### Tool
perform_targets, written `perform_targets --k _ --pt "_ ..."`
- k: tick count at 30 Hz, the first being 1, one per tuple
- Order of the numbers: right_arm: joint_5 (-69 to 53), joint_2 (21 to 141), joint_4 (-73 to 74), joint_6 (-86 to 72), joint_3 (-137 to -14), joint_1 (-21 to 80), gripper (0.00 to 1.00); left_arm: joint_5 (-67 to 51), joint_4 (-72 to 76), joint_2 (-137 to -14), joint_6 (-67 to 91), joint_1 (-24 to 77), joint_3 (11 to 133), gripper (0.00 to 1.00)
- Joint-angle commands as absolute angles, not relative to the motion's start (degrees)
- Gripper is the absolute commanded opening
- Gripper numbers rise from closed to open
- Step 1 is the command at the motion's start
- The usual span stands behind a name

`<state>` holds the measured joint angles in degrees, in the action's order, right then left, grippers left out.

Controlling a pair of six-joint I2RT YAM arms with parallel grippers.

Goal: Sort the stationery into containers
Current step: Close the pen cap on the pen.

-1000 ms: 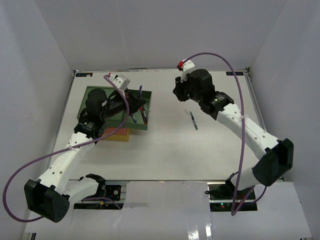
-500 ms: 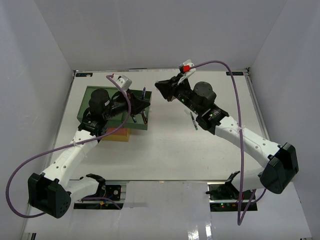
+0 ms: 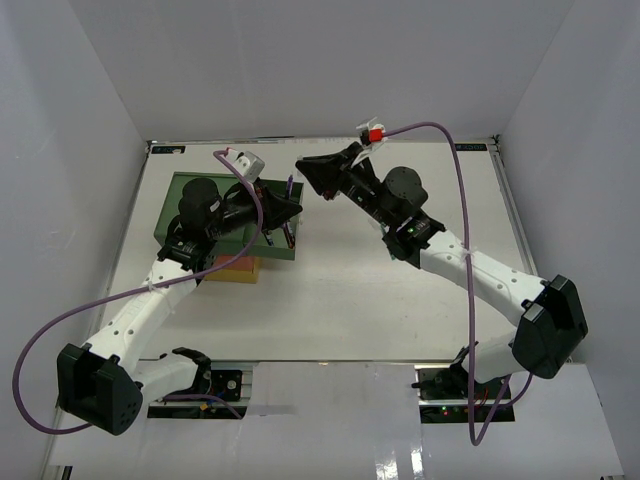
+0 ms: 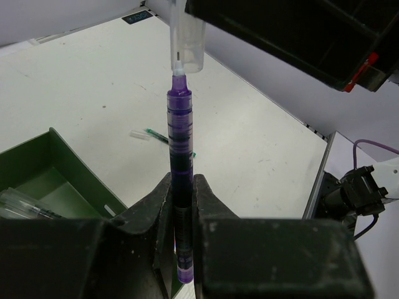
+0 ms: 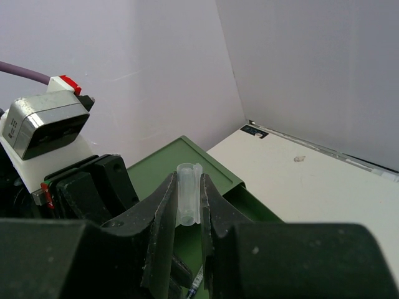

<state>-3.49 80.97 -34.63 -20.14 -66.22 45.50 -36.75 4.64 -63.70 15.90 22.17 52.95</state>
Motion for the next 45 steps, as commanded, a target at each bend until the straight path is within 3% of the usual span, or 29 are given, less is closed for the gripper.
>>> perform_targets --k 1,45 --pt "-5.09 81.73 -39.37 -22.50 -68.90 45.62 0.08 -38.67 5.97 -63.11 15.29 21.88 52.38 0.02" --pt "-6.77 81.30 -39.81 -24.79 -68.47 45.70 0.08 -38.50 7.03 -62.67 14.41 22.59 51.42 0.01"
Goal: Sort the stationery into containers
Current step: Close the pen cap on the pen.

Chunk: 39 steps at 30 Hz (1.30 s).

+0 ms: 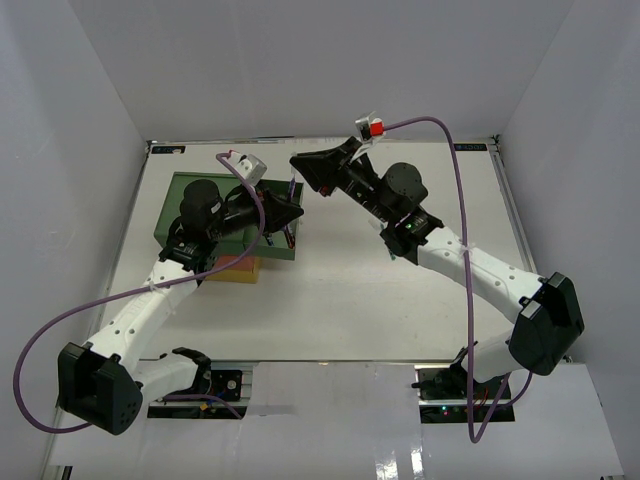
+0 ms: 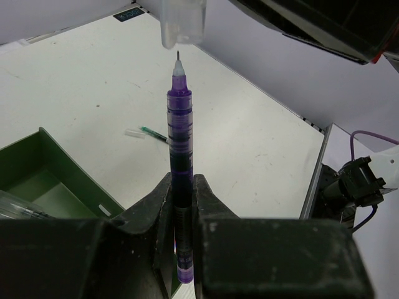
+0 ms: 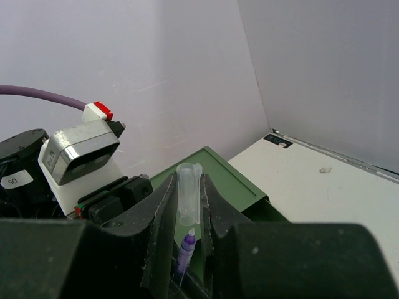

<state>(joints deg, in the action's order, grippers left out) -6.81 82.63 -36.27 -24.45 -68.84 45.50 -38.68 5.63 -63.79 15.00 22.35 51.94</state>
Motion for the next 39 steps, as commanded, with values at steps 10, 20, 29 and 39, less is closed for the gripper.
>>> perform_targets --k 10,20,29,39 --pt "-6.85 80.95 -39.81 -24.61 -67.50 45.70 0.08 -38.58 7.91 -61.96 14.59 22.59 50.98 0.01" --pt "-7.47 81.12 -40.25 -25.75 -66.36 45.62 0.08 -38.76 10.54 -60.73 15.12 22.59 50.01 0.01" --pt "-8.79 81.12 -41.31 -27.25 -66.09 45.62 0.08 -39.99 14.93 -60.64 17.22 22.59 49.04 0.01" --pt "-8.44 78.31 -43.07 -27.25 -63.64 45.70 0.11 -40.25 24.34 -62.14 20.65 23.55 48.78 0.02"
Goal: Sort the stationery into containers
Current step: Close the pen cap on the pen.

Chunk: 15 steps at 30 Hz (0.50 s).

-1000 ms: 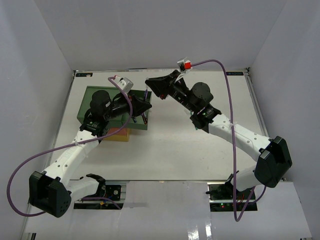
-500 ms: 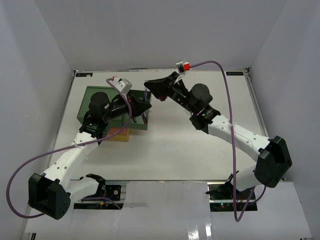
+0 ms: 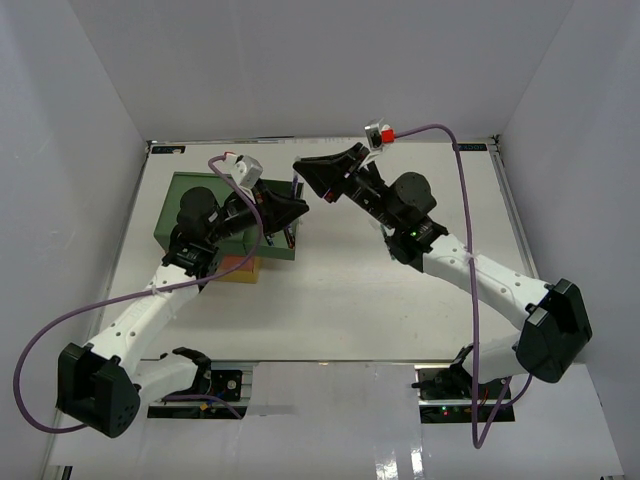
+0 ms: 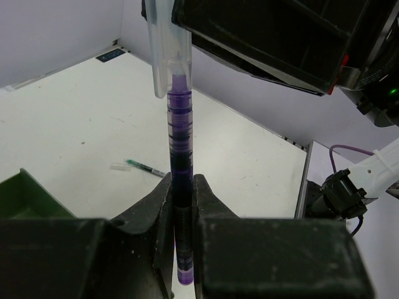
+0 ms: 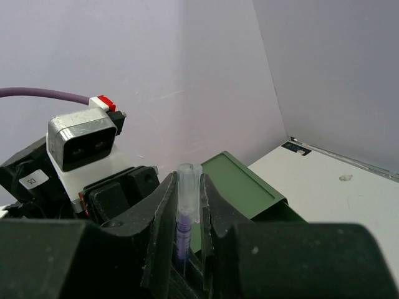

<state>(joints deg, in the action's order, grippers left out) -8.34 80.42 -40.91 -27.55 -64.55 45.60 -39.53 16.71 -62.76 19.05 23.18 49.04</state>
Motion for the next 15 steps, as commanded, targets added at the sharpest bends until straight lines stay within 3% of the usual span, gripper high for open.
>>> perform_targets --k 1,15 --pt "-8.44 78.14 -43.07 -27.07 -63.55 45.62 0.11 -40.25 25.22 -62.05 20.74 23.73 48.78 0.02" --pt "-8.62 75.06 -37.00 -24.17 -63.28 45.62 0.16 -40.17 25.84 -65.83 15.47 27.07 54.31 0.02"
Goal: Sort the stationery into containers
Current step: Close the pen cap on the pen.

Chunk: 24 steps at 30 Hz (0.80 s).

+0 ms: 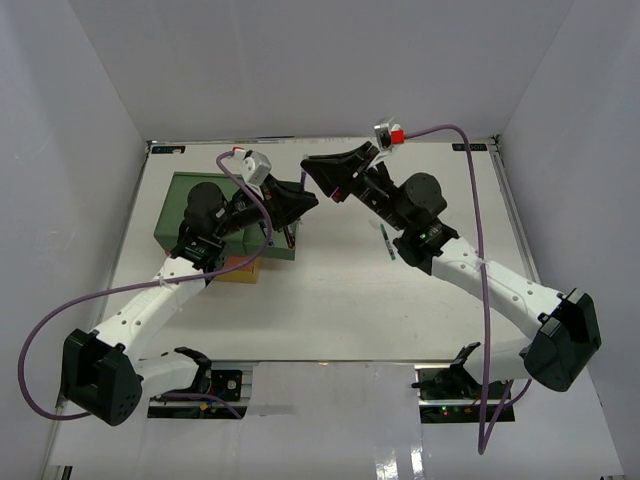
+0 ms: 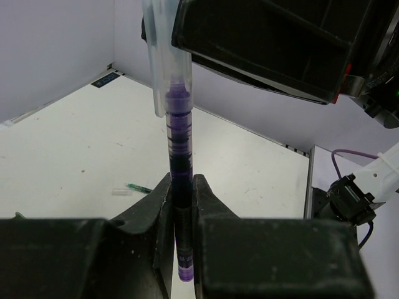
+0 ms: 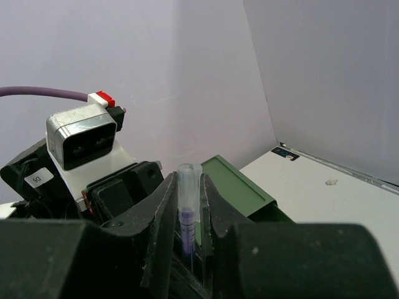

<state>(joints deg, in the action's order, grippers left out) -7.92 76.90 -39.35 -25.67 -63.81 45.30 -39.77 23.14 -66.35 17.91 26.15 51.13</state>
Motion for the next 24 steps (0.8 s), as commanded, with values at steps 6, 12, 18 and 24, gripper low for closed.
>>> perform_targets --k 6,12,18,24 --pt "-7.47 73.21 -33.67 -22.85 -62.84 45.70 0.19 -40.69 26.98 -66.44 13.89 27.77 55.55 0.02" --pt "-7.65 71.28 -30.86 -20.92 -62.49 45.62 0.41 -41.66 27.07 -66.97 13.62 28.13 55.11 0.02" --pt "-6.59 66.63 -27.17 -17.50 -61.70 45.62 0.78 -40.61 27.16 -66.80 13.71 28.12 53.00 0.02" --pt "-3.88 59.17 -20.14 -15.12 -59.68 45.62 0.90 -40.87 26.11 -67.85 14.76 28.12 52.74 0.01"
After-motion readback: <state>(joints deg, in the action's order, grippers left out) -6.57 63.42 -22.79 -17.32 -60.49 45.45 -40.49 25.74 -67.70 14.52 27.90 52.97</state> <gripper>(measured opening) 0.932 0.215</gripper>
